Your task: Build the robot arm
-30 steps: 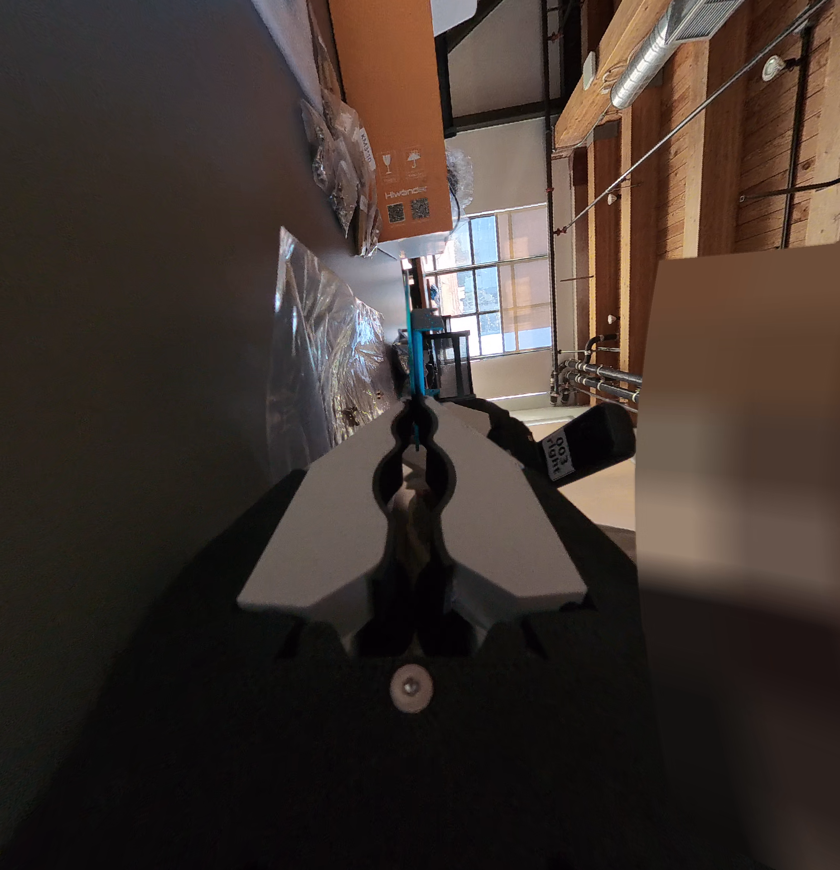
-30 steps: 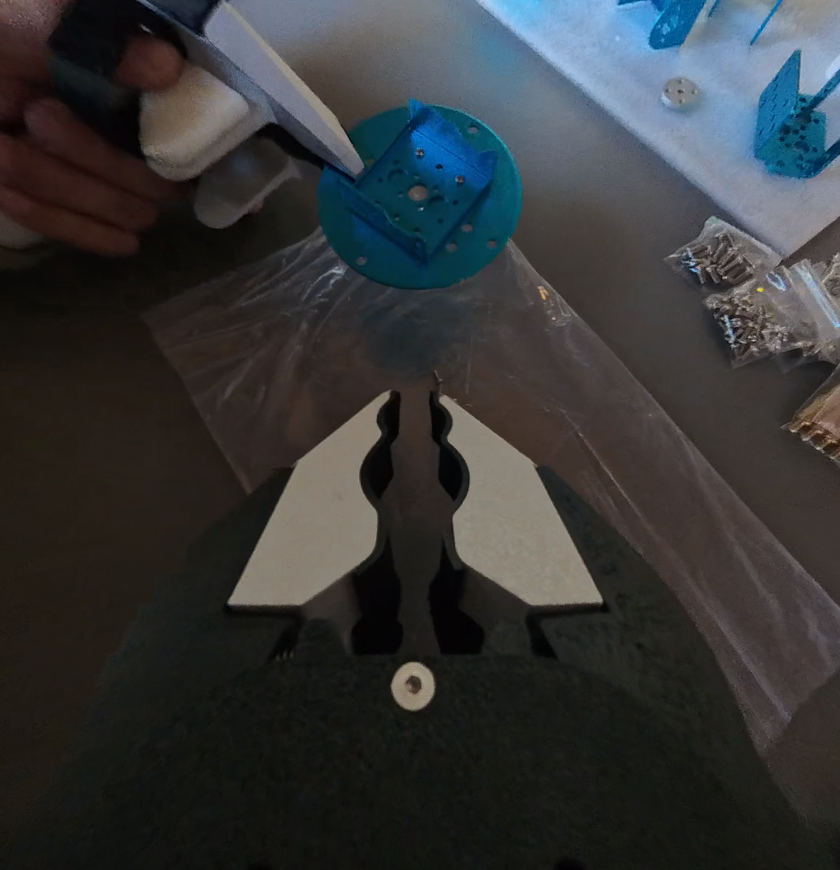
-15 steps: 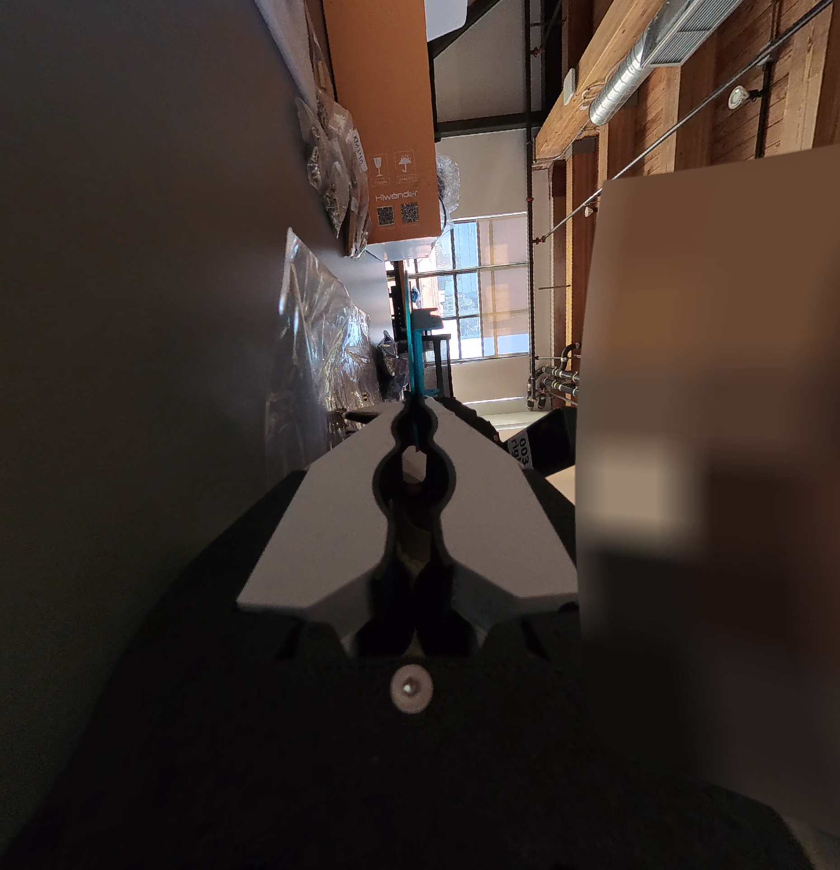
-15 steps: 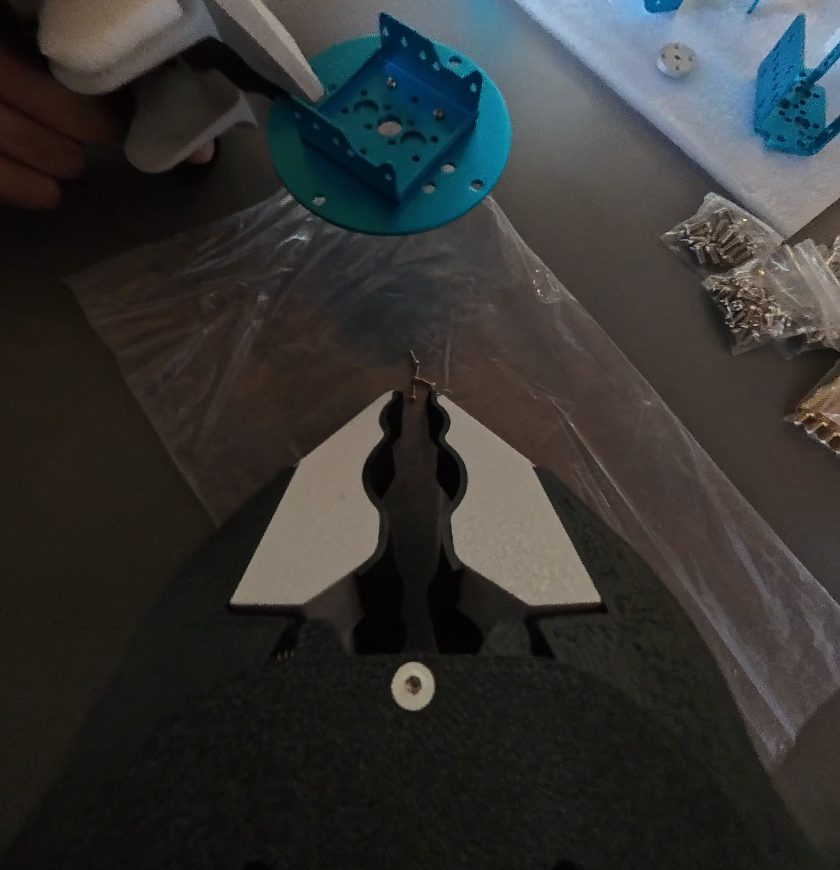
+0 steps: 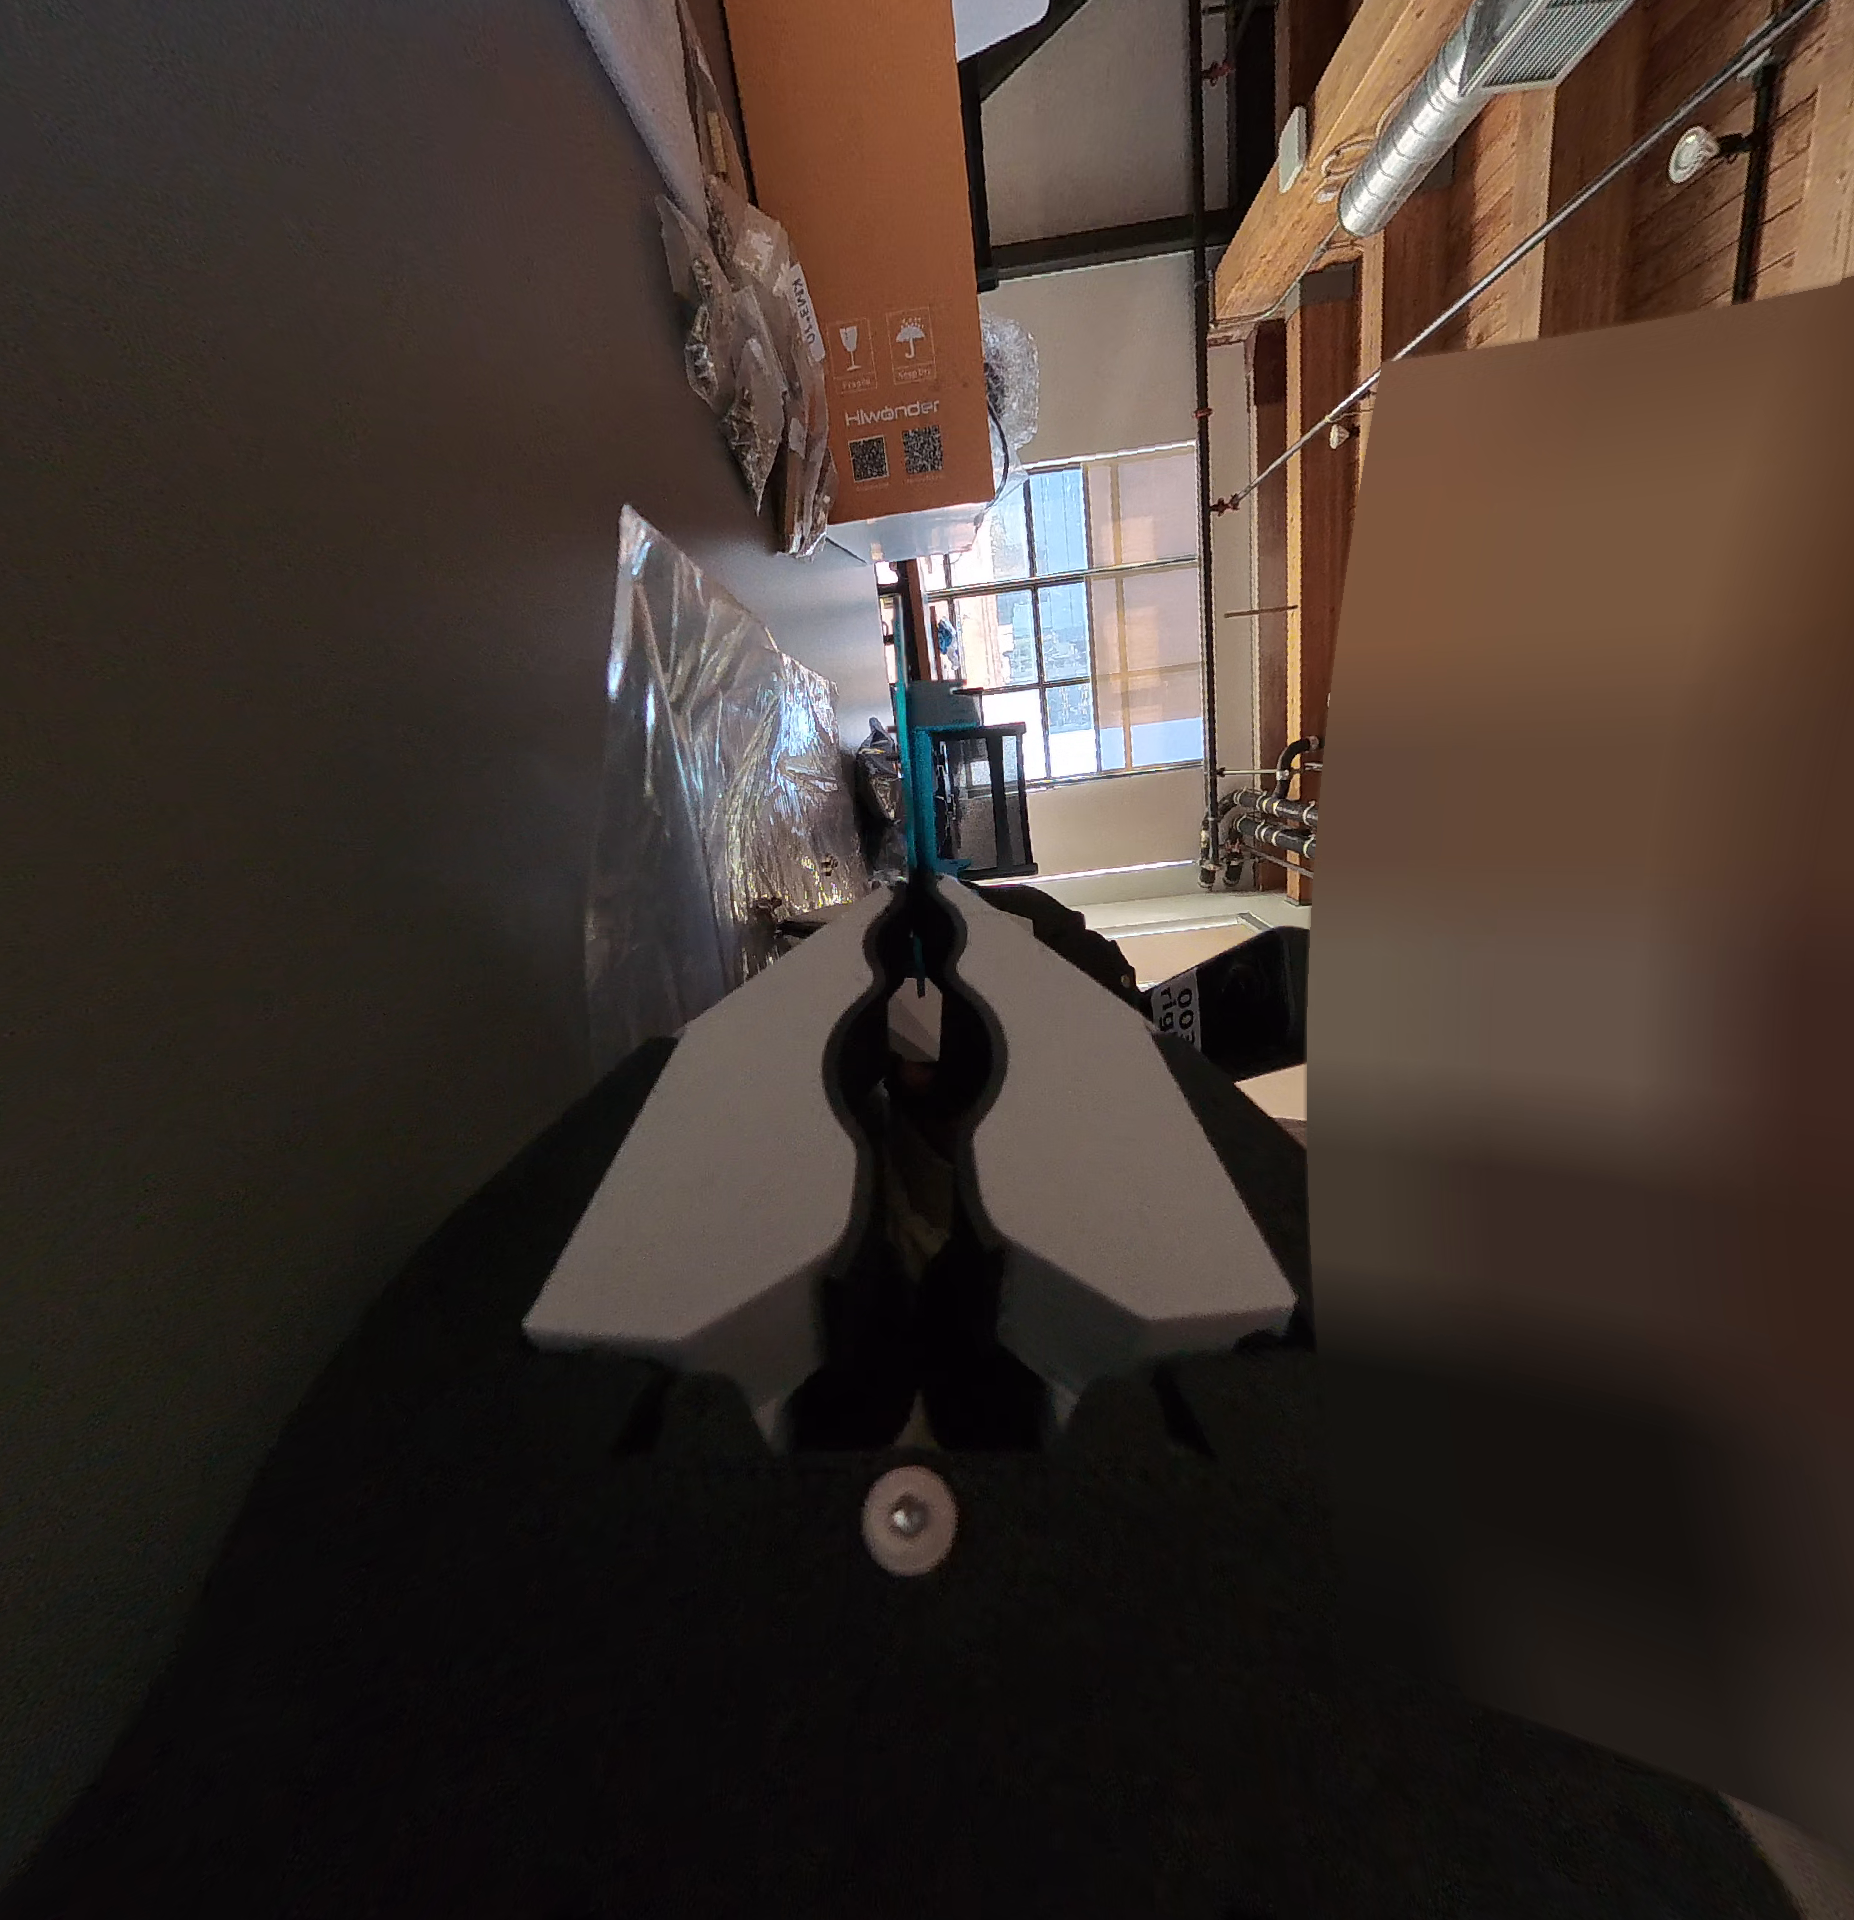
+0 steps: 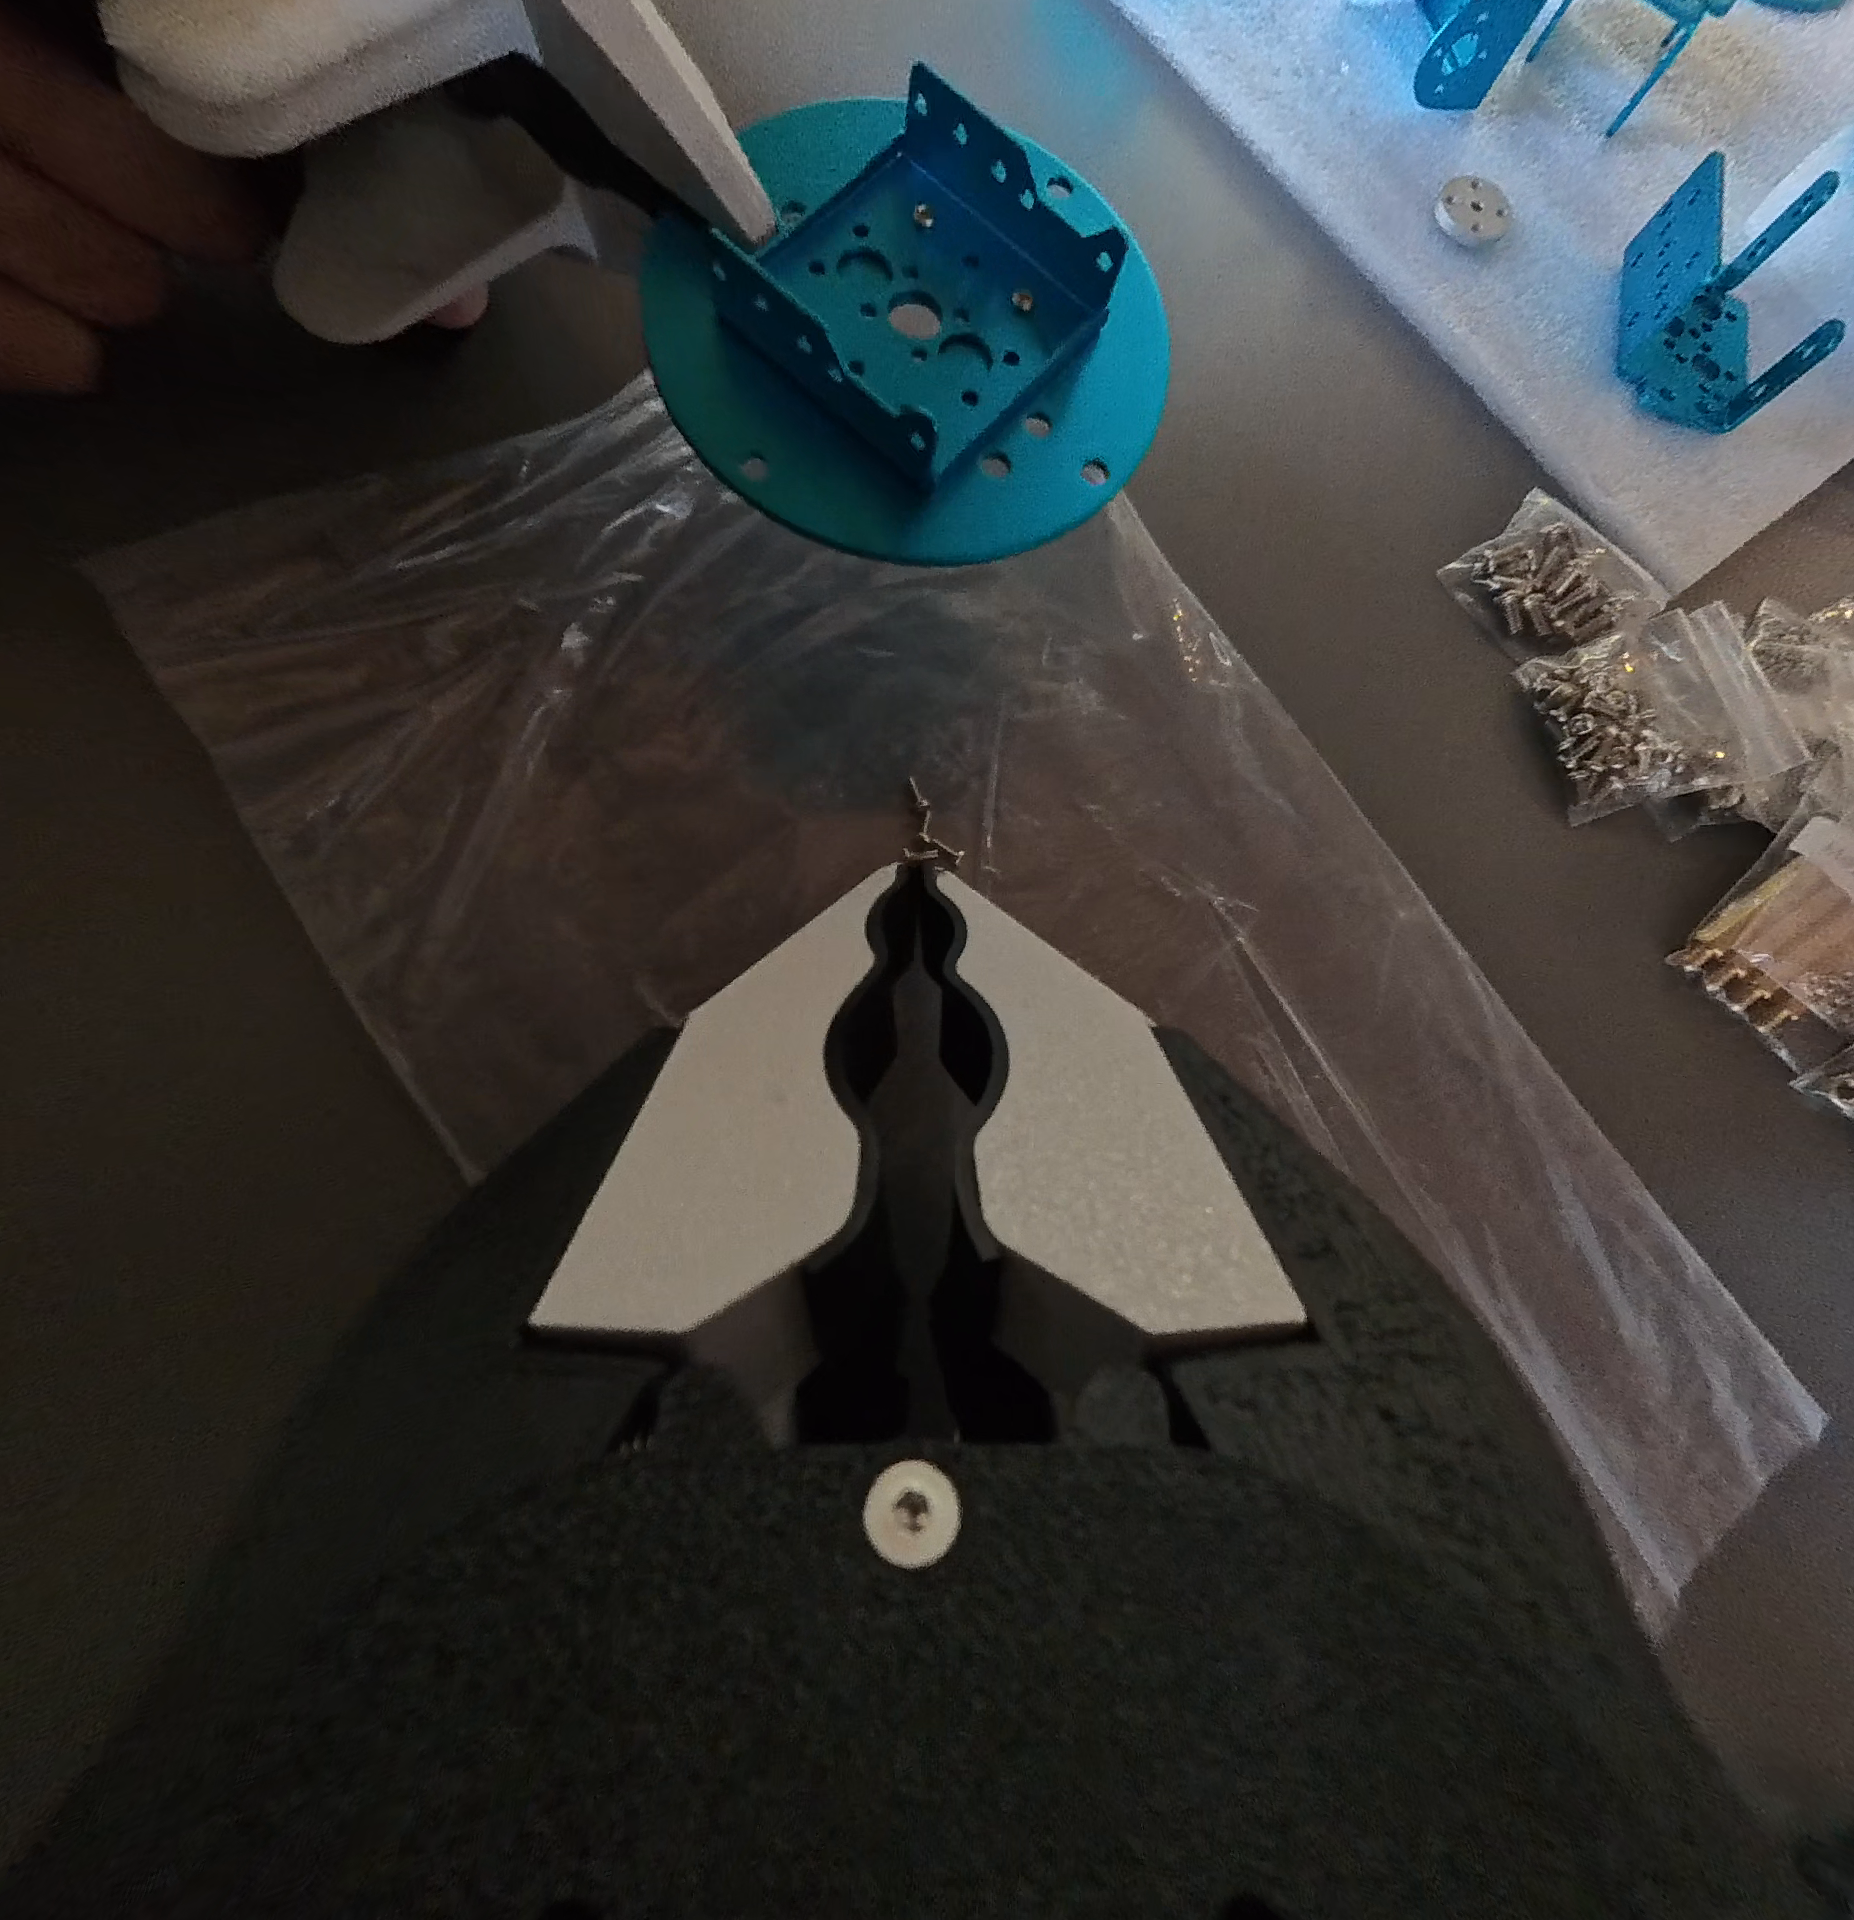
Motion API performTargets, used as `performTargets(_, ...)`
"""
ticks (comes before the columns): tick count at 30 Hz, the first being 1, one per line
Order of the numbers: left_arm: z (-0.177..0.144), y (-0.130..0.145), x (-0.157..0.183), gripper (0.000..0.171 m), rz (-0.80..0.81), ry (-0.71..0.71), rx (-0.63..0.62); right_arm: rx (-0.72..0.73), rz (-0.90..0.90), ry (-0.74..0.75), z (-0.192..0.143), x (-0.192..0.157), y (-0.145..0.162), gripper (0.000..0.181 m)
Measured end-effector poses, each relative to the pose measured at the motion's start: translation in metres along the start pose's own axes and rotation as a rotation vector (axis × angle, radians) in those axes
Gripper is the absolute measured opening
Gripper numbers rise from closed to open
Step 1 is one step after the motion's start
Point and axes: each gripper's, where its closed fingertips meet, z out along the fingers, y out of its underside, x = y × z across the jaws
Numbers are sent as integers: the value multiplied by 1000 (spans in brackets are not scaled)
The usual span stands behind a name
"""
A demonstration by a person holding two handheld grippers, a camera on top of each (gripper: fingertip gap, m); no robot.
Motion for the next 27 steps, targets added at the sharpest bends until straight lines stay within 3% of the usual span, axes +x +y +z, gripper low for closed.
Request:
performTargets(8,1,1,0,0,11,-6,-3,13,33,-65,-1,-7,-3,8)
performTargets(19,1,1,0,0,7,-3,-3,17,-3,36,-1,5,-6,10)
performTargets(27,0,1,1,0,2,2,-1,21,13,6,-1,2,-6,9)
